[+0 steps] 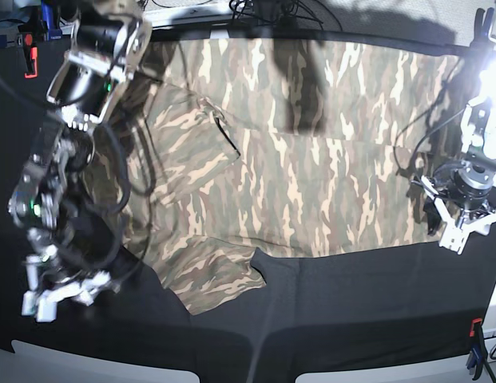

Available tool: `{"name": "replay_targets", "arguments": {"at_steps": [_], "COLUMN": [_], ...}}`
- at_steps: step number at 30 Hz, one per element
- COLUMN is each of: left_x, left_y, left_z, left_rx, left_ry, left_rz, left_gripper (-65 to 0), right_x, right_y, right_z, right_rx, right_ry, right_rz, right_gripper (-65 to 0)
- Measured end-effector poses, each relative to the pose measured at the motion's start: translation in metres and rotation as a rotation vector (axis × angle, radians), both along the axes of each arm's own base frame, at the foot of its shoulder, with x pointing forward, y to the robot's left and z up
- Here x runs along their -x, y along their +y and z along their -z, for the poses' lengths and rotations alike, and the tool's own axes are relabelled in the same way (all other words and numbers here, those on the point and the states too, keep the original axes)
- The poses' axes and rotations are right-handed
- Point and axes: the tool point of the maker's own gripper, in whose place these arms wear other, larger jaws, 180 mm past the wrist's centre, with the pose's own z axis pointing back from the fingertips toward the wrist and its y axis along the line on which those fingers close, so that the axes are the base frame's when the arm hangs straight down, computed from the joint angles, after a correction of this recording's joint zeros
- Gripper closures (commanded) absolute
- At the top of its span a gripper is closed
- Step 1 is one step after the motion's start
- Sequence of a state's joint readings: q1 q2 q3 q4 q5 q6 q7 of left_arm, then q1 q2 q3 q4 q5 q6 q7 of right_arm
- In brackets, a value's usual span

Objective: Layout the t-shirt on the table in an organized manner, then fold the t-shirt properly
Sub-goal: 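Move the right gripper down to the hem corner by the sleeve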

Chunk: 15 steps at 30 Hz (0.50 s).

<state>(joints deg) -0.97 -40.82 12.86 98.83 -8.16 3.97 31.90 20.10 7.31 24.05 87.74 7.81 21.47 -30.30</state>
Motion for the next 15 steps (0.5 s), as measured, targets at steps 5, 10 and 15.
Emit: {"name": "replay_targets", "arguments": {"at_steps": [5,10,15], "left_x": [0.000,0.001,-0.008], "left_y": [0.000,0.012,0.047], "left_z": [-0.001,0.015,0.041], "left_rx": [0.001,-0.009,0.003], "left_ry": [-0.003,0.026,0.085], "left_rz": [0.002,-0.023,-0.114], "left_gripper": [-26.7,-26.7,-26.7], "right_x": [-0.002,-0.002,-0.011], "right_y": [-0.031,-0.030,0.007], "right_z": [-0.005,-0.005,-0.006], "right_rx": [0.111,0.134,0.175], "right_ry": [0.029,0.032,0.032], "right_rz": [0.153,0.145,-0.006], "right_gripper": [-26.9,-26.9,-26.9]}}
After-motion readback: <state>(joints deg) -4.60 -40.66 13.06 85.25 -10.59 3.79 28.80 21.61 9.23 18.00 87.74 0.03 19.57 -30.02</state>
